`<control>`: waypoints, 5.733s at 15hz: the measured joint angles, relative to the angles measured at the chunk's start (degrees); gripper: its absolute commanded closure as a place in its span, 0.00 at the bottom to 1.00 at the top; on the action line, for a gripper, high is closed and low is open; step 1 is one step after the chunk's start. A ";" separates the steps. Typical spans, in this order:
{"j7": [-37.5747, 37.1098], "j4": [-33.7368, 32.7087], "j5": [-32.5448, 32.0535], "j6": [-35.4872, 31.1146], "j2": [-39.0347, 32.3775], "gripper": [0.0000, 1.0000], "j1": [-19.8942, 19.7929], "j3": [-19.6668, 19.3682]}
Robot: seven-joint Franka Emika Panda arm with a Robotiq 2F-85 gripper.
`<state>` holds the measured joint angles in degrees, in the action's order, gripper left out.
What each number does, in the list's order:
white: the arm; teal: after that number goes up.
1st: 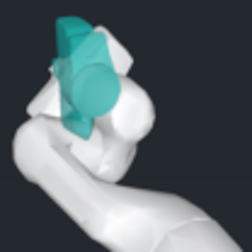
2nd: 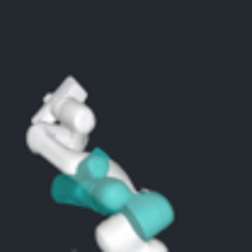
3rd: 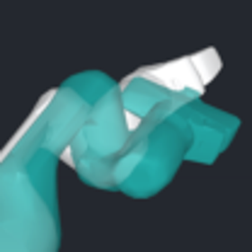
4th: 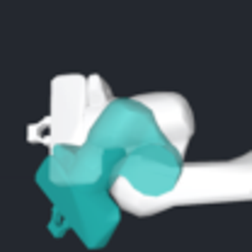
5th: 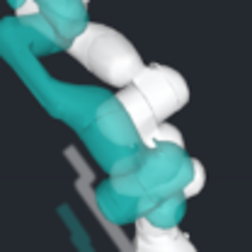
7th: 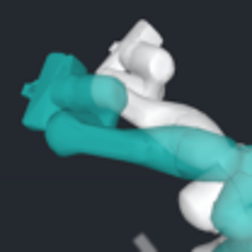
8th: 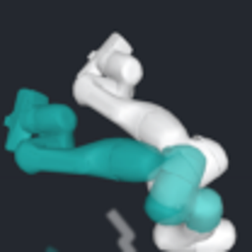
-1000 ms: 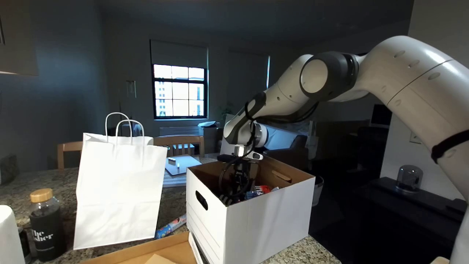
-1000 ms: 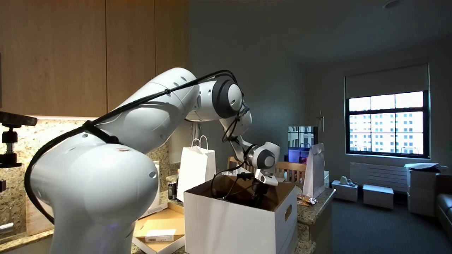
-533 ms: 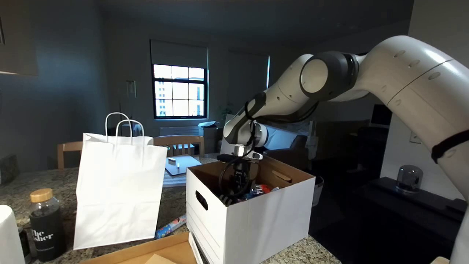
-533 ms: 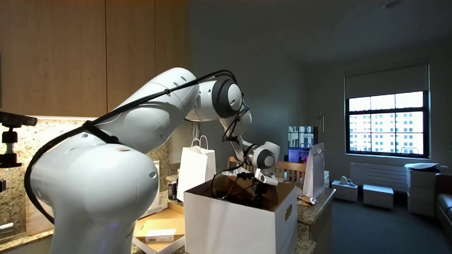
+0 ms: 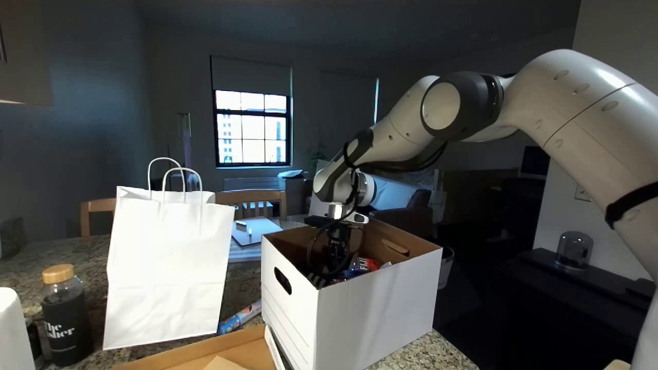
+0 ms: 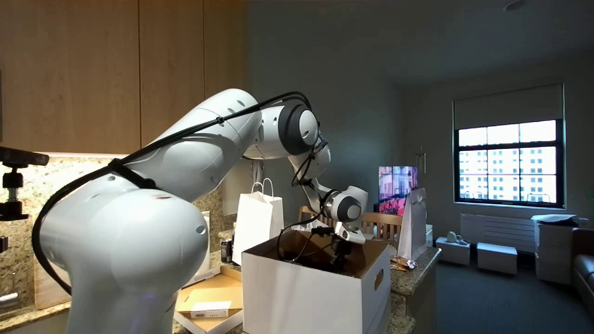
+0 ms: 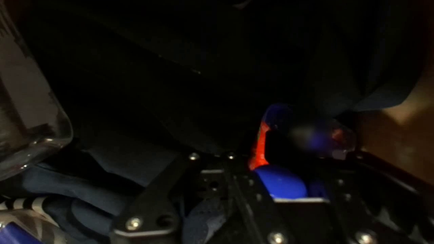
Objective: Pick up two bottles from the box and put them on the box cover
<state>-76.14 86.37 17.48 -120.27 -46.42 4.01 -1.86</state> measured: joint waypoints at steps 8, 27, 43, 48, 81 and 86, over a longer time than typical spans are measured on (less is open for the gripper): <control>0.00 1.54 0.00 -0.04 1.33 0.02 -0.04 -0.09; 0.00 2.39 -0.02 -0.42 1.71 0.85 -0.03 -0.33; 7.09 9.03 -3.05 -8.17 8.63 0.84 2.54 0.21; 15.84 11.88 0.25 -7.10 13.18 0.84 1.84 4.31; 6.42 -14.28 -4.17 22.27 11.23 0.84 15.83 5.95; 2.33 -14.22 -4.39 22.33 13.83 0.84 18.68 7.32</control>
<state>-73.81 72.15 13.10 -97.94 -32.59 22.68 5.46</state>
